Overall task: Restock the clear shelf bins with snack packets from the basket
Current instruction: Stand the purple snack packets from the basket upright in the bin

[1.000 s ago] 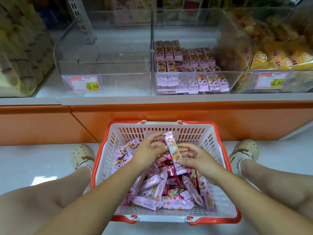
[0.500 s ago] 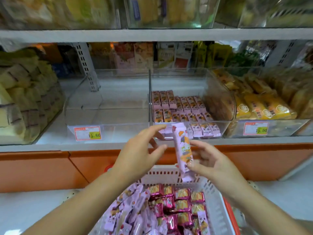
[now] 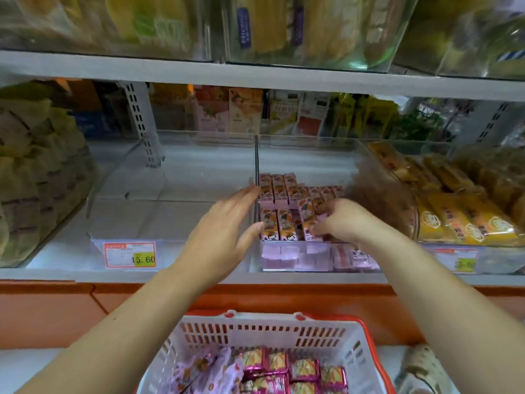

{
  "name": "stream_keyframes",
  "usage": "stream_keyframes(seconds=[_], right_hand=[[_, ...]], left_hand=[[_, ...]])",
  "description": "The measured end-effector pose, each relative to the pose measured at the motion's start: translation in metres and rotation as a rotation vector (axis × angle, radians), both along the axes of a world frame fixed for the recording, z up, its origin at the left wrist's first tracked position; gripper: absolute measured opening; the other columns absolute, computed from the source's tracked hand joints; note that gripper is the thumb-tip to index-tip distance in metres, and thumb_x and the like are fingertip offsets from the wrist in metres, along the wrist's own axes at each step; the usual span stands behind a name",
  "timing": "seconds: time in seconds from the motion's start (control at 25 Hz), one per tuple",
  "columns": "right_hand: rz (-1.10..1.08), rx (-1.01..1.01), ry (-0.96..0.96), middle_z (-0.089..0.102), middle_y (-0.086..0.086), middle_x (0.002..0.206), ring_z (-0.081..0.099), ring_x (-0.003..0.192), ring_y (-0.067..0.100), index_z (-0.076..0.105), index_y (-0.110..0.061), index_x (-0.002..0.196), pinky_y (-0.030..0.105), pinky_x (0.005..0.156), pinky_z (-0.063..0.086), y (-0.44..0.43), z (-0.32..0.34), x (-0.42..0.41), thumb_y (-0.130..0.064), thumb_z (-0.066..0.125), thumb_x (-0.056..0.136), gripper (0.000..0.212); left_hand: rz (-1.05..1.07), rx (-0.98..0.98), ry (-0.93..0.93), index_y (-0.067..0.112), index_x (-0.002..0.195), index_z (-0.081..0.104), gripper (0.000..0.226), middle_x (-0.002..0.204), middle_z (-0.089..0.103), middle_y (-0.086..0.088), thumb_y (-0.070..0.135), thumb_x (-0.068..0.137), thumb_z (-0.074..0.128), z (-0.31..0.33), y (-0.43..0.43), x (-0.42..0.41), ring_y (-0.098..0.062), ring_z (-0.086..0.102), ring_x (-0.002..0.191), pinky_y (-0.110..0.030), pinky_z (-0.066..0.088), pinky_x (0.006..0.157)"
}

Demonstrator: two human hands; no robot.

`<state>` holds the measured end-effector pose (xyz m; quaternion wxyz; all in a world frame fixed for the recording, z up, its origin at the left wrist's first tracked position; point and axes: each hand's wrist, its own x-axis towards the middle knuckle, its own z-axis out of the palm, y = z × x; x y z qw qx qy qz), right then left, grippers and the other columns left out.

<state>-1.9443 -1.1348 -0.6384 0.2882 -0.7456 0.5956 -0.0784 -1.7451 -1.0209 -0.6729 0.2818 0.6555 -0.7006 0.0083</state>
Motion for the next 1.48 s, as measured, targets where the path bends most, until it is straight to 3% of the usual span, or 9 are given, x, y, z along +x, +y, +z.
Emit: stream_keyframes(seconds=[0.4,0.52,0.64,0.84,0.92,1.12,1.2,1.28,1.48], right_hand=[[0.061,0.011,0.204,0.060,0.008,0.129,0.061,0.101,0.023,0.054,-0.013,0.134,0.031,0.084,0.051,0.005,0.005,0.008,-0.035,0.073,0.083,0.058],[-0.016,-0.442,-0.215,0.060,0.001,0.118,0.059,0.095,0.012,0.050,-0.021,0.135,0.028,0.086,0.050,0.042,0.005,-0.002,-0.032,0.063,0.090,0.048],[0.168,-0.675,-0.546,0.054,-0.005,0.097,0.054,0.080,0.005,0.056,-0.019,0.122,0.015,0.072,0.044,0.102,-0.018,-0.006,-0.017,0.058,0.092,0.030],[0.626,0.017,0.104,0.046,0.001,0.133,0.051,0.117,0.019,0.039,-0.024,0.142,0.031,0.094,0.043,0.170,-0.155,0.007,-0.028,0.051,0.097,0.047],[0.647,0.277,0.172,0.035,0.007,0.146,0.042,0.131,0.026,0.028,-0.026,0.149,0.034,0.105,0.038,0.191,-0.210,0.012,-0.024,0.051,0.097,0.057],[0.607,0.239,0.100,-0.002,-0.002,0.162,0.006,0.149,0.021,0.008,-0.027,0.155,0.036,0.121,0.010,0.230,-0.266,0.025,-0.014,0.047,0.096,0.072],[0.586,0.170,0.062,0.017,-0.001,0.160,0.016,0.147,0.020,0.024,-0.023,0.151,0.036,0.119,0.014,0.235,-0.268,0.024,-0.015,0.053,0.094,0.064],[0.546,0.161,0.013,0.050,-0.001,0.132,0.045,0.125,0.019,0.052,-0.023,0.121,0.031,0.104,0.036,0.235,-0.265,0.020,-0.017,0.059,0.091,0.032],[0.551,0.297,-0.079,0.056,-0.011,0.095,0.055,0.086,0.007,0.055,-0.028,0.083,0.023,0.078,0.046,0.236,-0.256,0.007,-0.016,0.070,0.083,0.019]], left_hand=[[0.033,-0.071,-0.077,0.020,0.148,0.032,0.062,0.151,0.037,0.000,0.049,0.093,0.036,-0.004,0.016,-0.003,-0.019,0.033,0.137,-0.029,0.022,0.112],[0.034,-0.256,-0.120,0.013,0.139,0.047,0.051,0.138,0.049,-0.003,0.033,0.092,0.049,-0.005,0.048,0.002,-0.020,0.043,0.127,-0.024,0.025,0.110],[0.001,-0.142,-0.073,0.016,0.136,0.049,0.048,0.137,0.048,-0.001,0.030,0.091,0.051,-0.028,0.087,0.010,-0.017,0.045,0.125,-0.022,0.030,0.107],[-0.028,0.561,0.035,0.027,0.144,0.037,0.053,0.151,0.029,0.006,0.031,0.094,0.054,-0.125,0.150,0.000,-0.016,0.034,0.137,-0.031,0.034,0.108],[0.002,0.789,0.047,0.025,0.147,0.032,0.057,0.153,0.025,0.003,0.028,0.094,0.054,-0.164,0.170,-0.005,-0.018,0.033,0.138,-0.030,0.033,0.109],[0.124,0.935,0.005,0.026,0.143,0.033,0.065,0.141,0.025,-0.002,0.026,0.085,0.064,-0.210,0.203,-0.001,-0.027,0.051,0.113,-0.037,0.047,0.089],[0.128,0.921,-0.031,0.028,0.142,0.033,0.065,0.135,0.027,-0.004,0.026,0.084,0.063,-0.213,0.207,0.000,-0.027,0.052,0.106,-0.040,0.050,0.086],[0.122,0.933,-0.029,0.027,0.141,0.035,0.064,0.132,0.028,-0.005,0.027,0.085,0.064,-0.212,0.207,0.000,-0.027,0.052,0.106,-0.040,0.050,0.087],[0.076,0.898,-0.004,0.027,0.136,0.043,0.055,0.128,0.035,-0.002,0.026,0.085,0.064,-0.204,0.197,-0.010,-0.023,0.047,0.111,-0.034,0.048,0.084]])
